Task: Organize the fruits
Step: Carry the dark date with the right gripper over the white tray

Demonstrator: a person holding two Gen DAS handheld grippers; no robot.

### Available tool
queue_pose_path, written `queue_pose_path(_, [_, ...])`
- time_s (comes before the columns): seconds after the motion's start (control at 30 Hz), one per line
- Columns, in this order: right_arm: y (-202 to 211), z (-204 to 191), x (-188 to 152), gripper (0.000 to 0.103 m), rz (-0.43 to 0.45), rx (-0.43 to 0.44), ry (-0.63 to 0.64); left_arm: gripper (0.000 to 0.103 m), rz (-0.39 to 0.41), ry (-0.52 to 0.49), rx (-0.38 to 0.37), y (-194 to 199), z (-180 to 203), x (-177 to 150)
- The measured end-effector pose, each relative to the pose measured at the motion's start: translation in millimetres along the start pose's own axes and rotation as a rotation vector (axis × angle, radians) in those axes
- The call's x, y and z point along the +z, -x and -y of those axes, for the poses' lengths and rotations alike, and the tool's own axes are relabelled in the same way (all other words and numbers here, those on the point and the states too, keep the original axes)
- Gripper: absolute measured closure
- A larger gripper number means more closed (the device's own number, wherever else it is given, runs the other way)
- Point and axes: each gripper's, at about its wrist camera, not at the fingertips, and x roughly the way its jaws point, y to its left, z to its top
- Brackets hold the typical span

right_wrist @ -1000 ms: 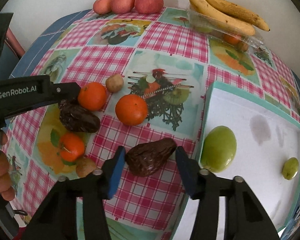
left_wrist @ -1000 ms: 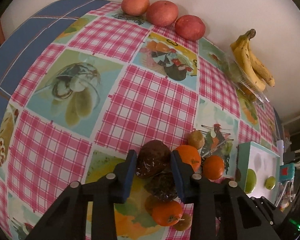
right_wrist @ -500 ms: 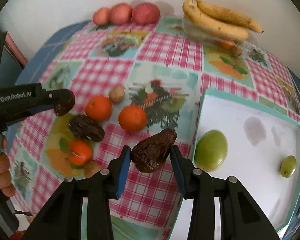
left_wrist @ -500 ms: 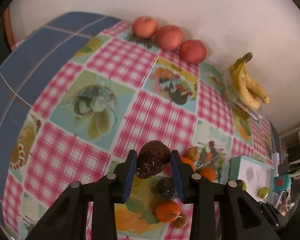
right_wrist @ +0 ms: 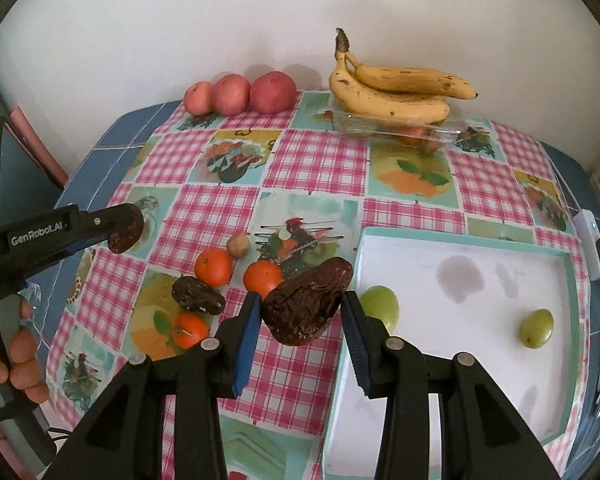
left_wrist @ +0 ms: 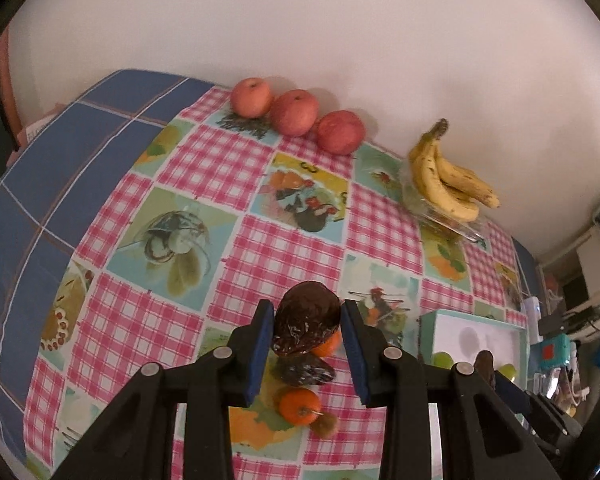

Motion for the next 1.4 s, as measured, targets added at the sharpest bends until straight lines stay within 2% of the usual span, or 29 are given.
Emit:
queue_pose_path(0.23, [15.7, 17.0, -2.8, 0.061, 0.018, -0.016, -0.045, 0.066, 0.005, -0.094, -0.013, 8.5, 34.7, -12.1])
queue_pose_path(0.43, [20.9, 51.5, -8.9, 0.061, 0.010, -0.071, -0.111, 0.066, -0.041, -0.230, -0.028, -1.3, 80.8, -34.7])
queue_pose_path(0.6, [29.8, 99.6, -17.7, 0.061, 0.017, -0.122, -0.211, 0.066, -0.086, -0.325, -0.075, -8.4, 119.6, -56.8])
queue_pose_path(0.7, [39.5, 128.0, -24.4, 0.061, 0.033, -0.186, -0.264, 0.066, -0.106, -0.379, -0.093, -11.0, 140.4, -70.1])
queue_pose_path(0.8, [48.3, 156.0, -32.4, 0.061, 0.047, -0.204, -0.327, 0.066, -0.133, -0.410, -0.119, -14.5, 155.9, -80.9])
queue_pose_path(0.9, [57.3, 177.6, -39.4, 0.061, 0.051, -0.258, -0.358, 0.066, -0.158, -0.424, -0.141, -18.3, 165.4, -89.2])
queue_pose_path(1.03, [71.2, 193.9, -43.4, 0.061, 0.070, -0.289, -0.392, 0.066, -0.177, -0.459, -0.140, -22.7, 176.8, -100.9])
queue_pose_path(1.23, [90.1, 194.2, -42.6, 0.061, 0.115, -0.317, -0.383, 0.066, -0.213, -0.510, -0.112, -36.3, 187.4, -117.6])
queue_pose_path(1.4, [77.6, 194.1, -43.5, 0.061, 0.080, -0.310, -0.375, 0.066, -0.242, -0.537, -0.087, -49.6, 191.8, -129.3])
